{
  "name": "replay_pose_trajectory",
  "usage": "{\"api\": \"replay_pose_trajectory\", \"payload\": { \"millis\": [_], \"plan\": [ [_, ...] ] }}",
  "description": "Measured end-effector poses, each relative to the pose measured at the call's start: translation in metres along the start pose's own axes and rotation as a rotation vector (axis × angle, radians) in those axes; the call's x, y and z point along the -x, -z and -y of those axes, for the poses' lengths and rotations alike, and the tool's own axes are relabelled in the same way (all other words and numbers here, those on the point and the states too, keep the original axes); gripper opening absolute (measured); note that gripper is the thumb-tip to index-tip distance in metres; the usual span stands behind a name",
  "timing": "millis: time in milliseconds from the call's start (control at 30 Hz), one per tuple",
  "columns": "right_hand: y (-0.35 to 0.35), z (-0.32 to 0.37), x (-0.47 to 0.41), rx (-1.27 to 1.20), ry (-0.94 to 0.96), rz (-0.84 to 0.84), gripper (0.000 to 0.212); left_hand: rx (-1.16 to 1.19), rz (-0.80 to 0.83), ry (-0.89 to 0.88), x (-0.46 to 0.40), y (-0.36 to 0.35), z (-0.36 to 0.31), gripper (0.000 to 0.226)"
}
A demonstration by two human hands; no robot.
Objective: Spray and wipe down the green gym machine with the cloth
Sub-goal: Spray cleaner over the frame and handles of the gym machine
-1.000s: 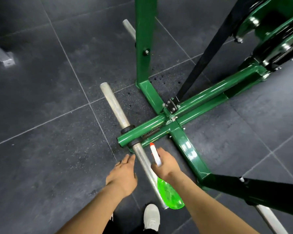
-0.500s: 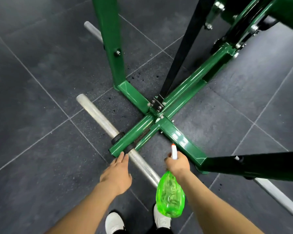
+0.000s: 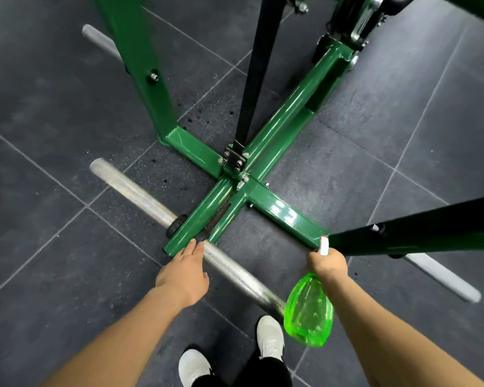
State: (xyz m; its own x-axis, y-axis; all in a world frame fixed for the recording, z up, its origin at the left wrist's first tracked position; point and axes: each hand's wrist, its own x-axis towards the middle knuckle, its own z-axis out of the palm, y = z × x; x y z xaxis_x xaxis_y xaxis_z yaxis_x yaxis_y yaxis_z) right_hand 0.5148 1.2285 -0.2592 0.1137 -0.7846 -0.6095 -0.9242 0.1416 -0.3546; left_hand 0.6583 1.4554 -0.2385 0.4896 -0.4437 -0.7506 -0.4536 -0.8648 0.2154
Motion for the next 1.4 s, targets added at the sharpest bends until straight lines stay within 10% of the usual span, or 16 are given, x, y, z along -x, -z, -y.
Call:
{"api": "replay_pose_trajectory", "payload": {
  "millis": [600,1400],
  "plan": [
    [-0.038,0.037,0.008,-0.024,0.102,0.361,0.024,-0.006,-0.003,0.0,-0.003,-0.008,-0.002,0.07],
    [-0.009,0.018,-0.051,-0.037,0.064,0.129,0.022,-0.056,0.024,0.033,-0.027,-0.01,-0.004,0.069]
  ]
}}
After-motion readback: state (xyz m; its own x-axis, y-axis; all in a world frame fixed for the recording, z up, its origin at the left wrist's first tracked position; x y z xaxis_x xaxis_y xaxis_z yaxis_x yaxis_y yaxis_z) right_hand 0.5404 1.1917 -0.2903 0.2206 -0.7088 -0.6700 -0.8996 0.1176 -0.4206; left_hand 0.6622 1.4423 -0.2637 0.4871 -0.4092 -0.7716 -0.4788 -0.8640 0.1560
